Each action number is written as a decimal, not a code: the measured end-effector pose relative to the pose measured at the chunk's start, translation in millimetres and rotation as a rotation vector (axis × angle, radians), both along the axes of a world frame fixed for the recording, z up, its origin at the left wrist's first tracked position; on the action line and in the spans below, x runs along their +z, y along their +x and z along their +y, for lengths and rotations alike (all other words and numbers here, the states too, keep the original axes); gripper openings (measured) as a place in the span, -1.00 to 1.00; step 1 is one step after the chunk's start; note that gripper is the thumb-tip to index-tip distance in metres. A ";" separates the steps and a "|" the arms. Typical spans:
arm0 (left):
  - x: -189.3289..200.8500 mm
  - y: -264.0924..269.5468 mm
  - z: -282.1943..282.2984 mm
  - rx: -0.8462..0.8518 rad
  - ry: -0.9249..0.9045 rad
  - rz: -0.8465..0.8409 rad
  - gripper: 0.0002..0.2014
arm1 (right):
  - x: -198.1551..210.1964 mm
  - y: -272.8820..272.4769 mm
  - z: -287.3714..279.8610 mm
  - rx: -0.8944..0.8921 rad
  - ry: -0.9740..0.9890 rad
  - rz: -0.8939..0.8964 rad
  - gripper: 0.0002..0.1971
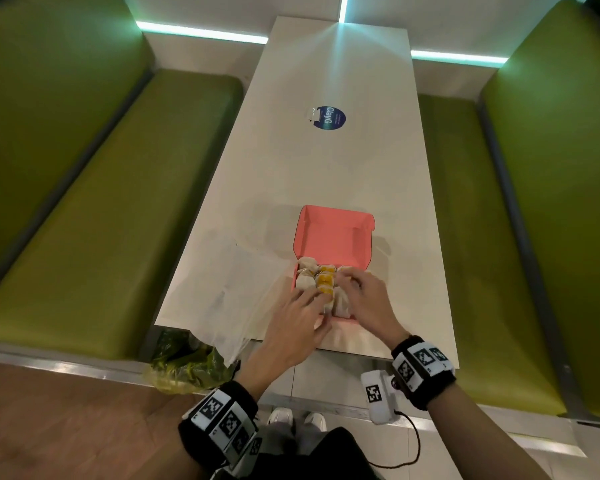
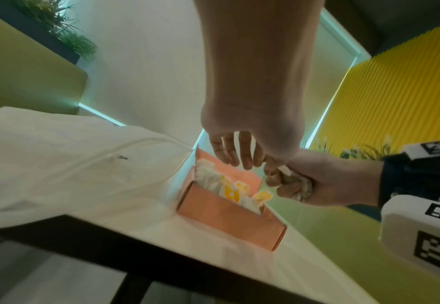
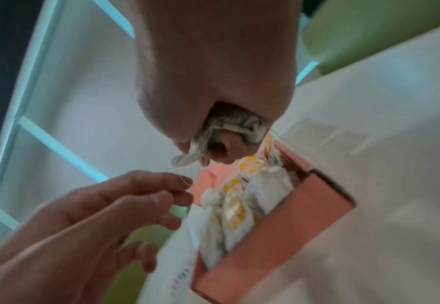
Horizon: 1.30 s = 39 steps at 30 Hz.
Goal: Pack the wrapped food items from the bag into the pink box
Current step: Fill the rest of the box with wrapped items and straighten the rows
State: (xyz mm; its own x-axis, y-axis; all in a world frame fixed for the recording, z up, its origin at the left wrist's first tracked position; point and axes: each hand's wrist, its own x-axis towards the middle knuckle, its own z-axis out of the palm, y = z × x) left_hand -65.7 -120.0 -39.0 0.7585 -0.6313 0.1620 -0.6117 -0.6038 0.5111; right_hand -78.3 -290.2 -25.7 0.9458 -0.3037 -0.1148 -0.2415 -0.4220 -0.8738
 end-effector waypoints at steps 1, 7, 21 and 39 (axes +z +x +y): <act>9.0 0.0 -3.5 0.020 -0.075 0.029 -0.78 | 8.1 0.5 0.8 -0.088 0.113 -0.019 -0.79; 40.3 4.9 -30.8 0.122 -0.414 0.361 -0.78 | 22.9 0.8 5.5 -0.235 0.442 0.025 -0.63; 52.6 23.3 -31.7 0.233 -0.511 0.405 -0.79 | 16.3 -11.6 9.0 -0.278 0.531 -0.009 -0.83; 65.1 41.8 -10.0 0.248 -0.549 0.462 -0.93 | 29.1 -3.4 12.1 -0.033 0.199 -0.256 -0.94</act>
